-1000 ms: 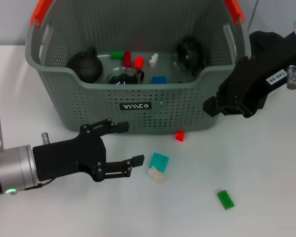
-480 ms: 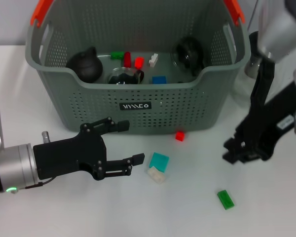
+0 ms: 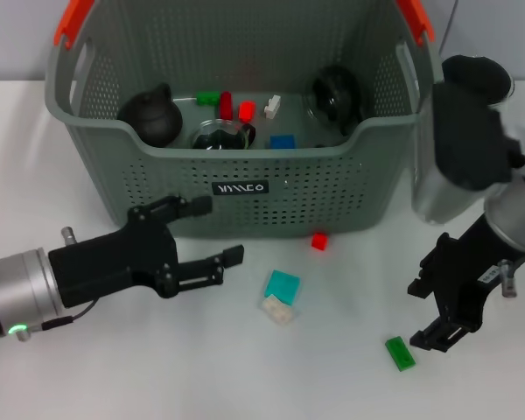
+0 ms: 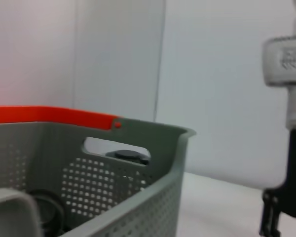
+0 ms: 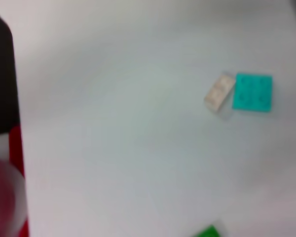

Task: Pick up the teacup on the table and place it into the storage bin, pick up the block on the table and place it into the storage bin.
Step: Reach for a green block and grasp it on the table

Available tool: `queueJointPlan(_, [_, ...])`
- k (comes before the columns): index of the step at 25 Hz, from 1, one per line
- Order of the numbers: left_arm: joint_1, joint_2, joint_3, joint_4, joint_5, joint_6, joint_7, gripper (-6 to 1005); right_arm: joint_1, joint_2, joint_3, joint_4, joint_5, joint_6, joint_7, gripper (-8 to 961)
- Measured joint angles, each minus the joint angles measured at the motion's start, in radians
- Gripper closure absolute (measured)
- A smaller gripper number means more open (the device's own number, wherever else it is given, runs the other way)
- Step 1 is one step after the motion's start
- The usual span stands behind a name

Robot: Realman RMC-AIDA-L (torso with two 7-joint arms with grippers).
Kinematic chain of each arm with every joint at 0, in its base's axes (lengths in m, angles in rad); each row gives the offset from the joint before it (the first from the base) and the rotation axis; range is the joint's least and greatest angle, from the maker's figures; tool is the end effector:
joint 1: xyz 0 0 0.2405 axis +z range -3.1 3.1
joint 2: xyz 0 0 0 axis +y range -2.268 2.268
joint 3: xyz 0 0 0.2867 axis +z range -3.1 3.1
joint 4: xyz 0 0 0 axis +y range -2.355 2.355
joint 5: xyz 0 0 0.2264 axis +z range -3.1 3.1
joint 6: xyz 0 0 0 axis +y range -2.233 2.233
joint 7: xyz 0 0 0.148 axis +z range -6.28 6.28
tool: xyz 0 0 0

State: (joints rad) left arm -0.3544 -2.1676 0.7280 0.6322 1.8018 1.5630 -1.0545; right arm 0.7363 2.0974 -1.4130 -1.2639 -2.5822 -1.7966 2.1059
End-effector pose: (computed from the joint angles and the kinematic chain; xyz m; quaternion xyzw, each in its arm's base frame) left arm -0.3099 0.3054 -0.0482 -0.9163 -0.1538 -0.3130 0.1970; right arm 0.1704 0.3670 -0.0369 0.9616 -0.0918 0.2585 0.0053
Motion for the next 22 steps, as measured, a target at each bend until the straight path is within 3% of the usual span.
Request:
queueJointPlan(2, [-0.002, 0.000, -0.026, -0.016, -0.001, -0.011, 0.004, 146, 0.001, 0.000, -0.030, 0.023, -0.004, 0.032, -0.039, 403])
queueJointPlan(7, [-0.006, -0.002, -0.047, -0.046, -0.001, -0.061, 0.005, 146, -0.002, 0.001, -0.121, 0.076, -0.048, 0.108, -0.120, 250])
queueJointPlan(22, [-0.022, -0.003, -0.049, -0.068, -0.026, -0.072, 0.003, 146, 0.004, 0.009, -0.374, 0.088, -0.030, 0.202, -0.167, 259])
